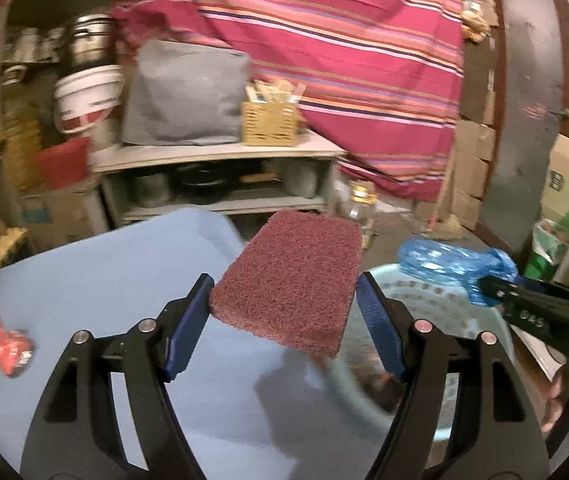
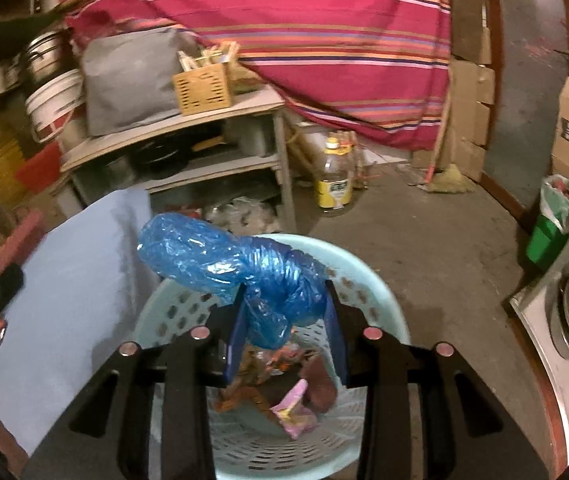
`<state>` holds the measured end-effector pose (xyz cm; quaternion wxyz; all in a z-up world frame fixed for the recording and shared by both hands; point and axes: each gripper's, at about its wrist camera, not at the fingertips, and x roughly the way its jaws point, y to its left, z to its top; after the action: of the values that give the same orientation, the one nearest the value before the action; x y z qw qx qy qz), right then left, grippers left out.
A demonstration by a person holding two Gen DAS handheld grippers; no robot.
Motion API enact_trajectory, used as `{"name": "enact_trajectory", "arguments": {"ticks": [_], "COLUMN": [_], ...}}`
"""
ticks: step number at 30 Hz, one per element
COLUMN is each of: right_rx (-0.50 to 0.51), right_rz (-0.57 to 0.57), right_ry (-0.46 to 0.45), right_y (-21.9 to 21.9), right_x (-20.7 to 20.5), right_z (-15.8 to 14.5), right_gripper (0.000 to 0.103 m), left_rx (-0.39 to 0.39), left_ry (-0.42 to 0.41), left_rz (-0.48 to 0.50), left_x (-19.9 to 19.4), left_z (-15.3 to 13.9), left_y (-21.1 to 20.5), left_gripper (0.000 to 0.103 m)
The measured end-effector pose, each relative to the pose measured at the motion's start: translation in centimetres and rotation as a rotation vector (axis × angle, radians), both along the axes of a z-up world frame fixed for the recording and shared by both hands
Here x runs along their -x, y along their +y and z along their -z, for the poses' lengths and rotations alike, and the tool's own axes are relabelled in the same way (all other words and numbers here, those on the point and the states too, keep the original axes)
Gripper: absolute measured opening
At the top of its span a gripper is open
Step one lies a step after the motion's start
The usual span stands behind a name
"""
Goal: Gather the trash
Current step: 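Carry the blue bag and scouring pad over the basket with both tools, then open both tools to drop the pad and blue bag into the basket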
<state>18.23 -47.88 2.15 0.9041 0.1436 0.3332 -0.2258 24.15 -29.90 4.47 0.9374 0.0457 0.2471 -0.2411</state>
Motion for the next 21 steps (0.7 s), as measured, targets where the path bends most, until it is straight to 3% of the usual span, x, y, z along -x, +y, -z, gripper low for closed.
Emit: {"name": "enact_trajectory", "arguments": {"ticks": [9, 11, 12, 18, 21], "right_rx": [-0.002, -0.01, -0.016, -0.044, -0.052], "right_rz": [0.051, 0.055, 0.057, 0.063, 0.056], "right_ry": [0.023, 0.028, 0.03, 0.042, 0.048], "right_y": [-2.3, -2.7, -2.9, -3.6, -3.4], "right_x": [1.0, 1.1, 1.2, 1.2, 0.6], "right_z": [0.5, 0.7, 0.8, 1.7, 1.9], "right_gripper": [0.036, 0.036, 0.036, 0.036, 0.037], "left_rx": [-0.031, -0.04, -0.047, -0.035, -0.022], "left_ry": [0.066, 0.091, 0.099, 0.087, 0.085], "left_rz": [0.102, 0.12, 0.116, 0.08, 0.049], "left_x": [-0.1, -0.6, -0.7, -1.1, -1.0], "left_z": [2.5, 2.8, 3.0, 2.6, 2.2], "left_y": [-6.9, -7.8, -8.1, -6.7, -4.4], "left_gripper": [0.072, 0.075, 0.083, 0.097, 0.098]}}
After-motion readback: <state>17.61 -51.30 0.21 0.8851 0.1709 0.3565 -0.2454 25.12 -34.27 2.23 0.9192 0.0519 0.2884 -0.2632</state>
